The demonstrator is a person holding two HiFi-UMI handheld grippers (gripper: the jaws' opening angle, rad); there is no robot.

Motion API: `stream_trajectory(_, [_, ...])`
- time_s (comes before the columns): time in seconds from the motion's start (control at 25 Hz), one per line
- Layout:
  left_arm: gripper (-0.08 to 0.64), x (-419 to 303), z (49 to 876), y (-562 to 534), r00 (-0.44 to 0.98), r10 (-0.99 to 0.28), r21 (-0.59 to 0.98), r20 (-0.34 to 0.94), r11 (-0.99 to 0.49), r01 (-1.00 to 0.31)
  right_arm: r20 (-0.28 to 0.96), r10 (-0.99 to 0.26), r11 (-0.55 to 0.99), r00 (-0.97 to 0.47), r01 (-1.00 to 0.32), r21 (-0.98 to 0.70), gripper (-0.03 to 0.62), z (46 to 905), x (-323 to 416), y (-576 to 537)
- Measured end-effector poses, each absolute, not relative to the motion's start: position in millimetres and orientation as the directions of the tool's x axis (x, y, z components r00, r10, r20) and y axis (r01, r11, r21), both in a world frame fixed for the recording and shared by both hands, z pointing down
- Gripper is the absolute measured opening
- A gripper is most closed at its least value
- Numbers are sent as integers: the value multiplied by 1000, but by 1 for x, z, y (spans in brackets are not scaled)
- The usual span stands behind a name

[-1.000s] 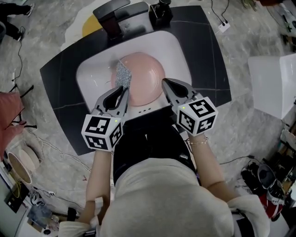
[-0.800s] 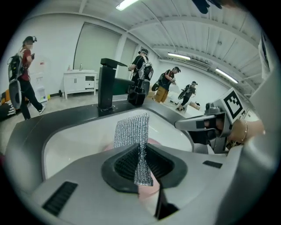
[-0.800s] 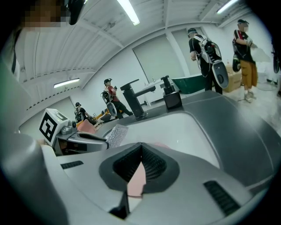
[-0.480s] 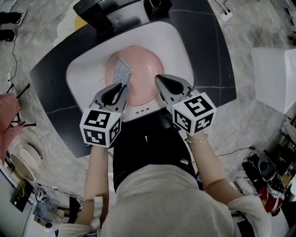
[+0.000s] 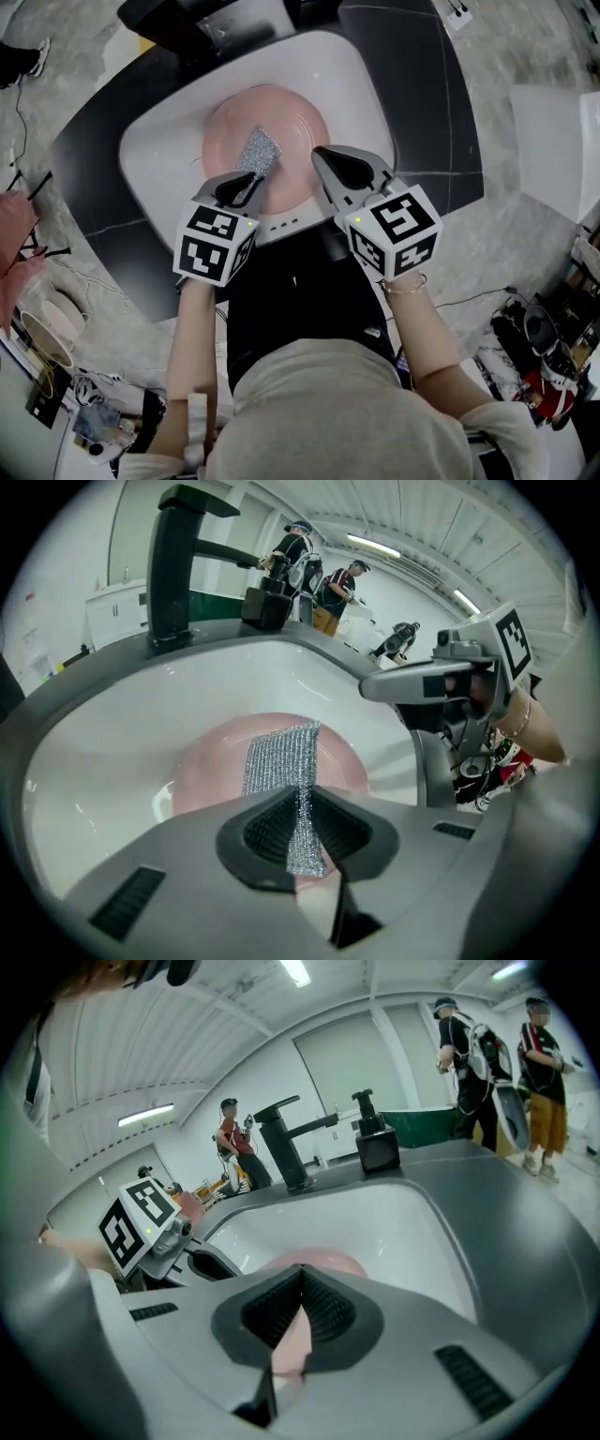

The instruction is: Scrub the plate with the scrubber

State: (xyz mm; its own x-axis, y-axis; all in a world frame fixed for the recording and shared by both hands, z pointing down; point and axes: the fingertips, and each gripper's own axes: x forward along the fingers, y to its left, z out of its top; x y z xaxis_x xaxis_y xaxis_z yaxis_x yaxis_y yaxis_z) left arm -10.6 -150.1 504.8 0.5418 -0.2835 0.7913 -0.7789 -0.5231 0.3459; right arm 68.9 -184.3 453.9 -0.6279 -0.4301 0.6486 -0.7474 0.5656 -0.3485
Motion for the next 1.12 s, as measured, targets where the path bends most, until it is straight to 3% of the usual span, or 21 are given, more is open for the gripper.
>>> stream_trajectory(0.6, [63,22,551,-130,540,-28,397,841,-648,-651,663,-433,536,-611,-766,-356,6,462,80,-183])
stream_trajectory(1.12, [62,45,558,-155,540,-21,385,841,-679,-626,671,-433,519,-602,-775,-360,6,465,83,-187])
